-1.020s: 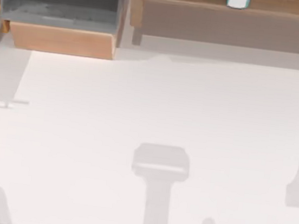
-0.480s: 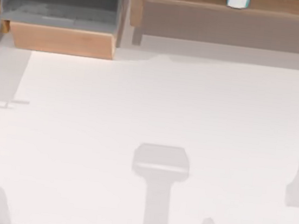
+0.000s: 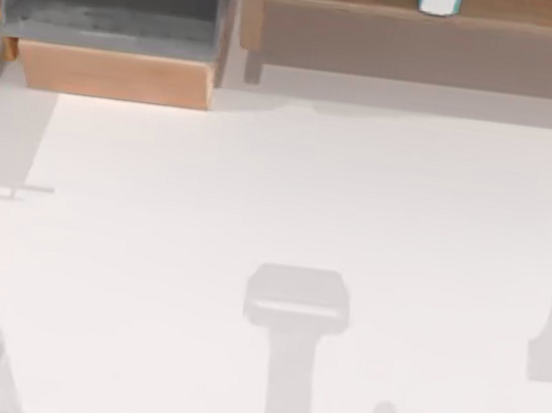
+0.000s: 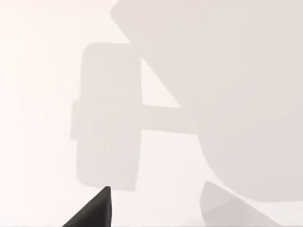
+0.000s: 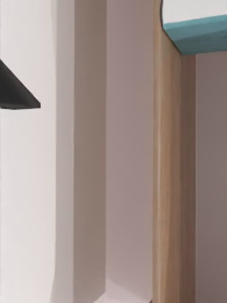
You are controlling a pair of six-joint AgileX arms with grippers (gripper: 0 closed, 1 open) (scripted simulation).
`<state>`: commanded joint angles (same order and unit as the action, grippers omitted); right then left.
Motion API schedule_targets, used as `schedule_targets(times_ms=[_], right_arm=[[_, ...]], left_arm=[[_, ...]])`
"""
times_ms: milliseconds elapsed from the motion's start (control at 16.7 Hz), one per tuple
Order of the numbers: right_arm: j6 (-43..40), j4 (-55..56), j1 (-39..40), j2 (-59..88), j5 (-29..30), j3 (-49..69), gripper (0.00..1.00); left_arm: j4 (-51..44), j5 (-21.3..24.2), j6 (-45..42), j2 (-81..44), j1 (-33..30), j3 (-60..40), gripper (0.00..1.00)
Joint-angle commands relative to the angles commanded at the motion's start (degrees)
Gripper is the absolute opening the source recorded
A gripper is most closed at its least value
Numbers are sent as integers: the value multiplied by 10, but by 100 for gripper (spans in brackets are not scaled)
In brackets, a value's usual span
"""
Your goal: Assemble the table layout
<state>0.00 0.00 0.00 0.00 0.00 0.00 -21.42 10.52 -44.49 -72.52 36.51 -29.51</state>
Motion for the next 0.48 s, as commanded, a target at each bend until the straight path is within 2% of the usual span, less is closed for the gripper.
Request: schedule_targets(times_ms=[480], right_arm=[[0, 0, 0, 0, 0, 0, 100]], left_arm=[[439, 127, -183, -149, 32, 9, 100]])
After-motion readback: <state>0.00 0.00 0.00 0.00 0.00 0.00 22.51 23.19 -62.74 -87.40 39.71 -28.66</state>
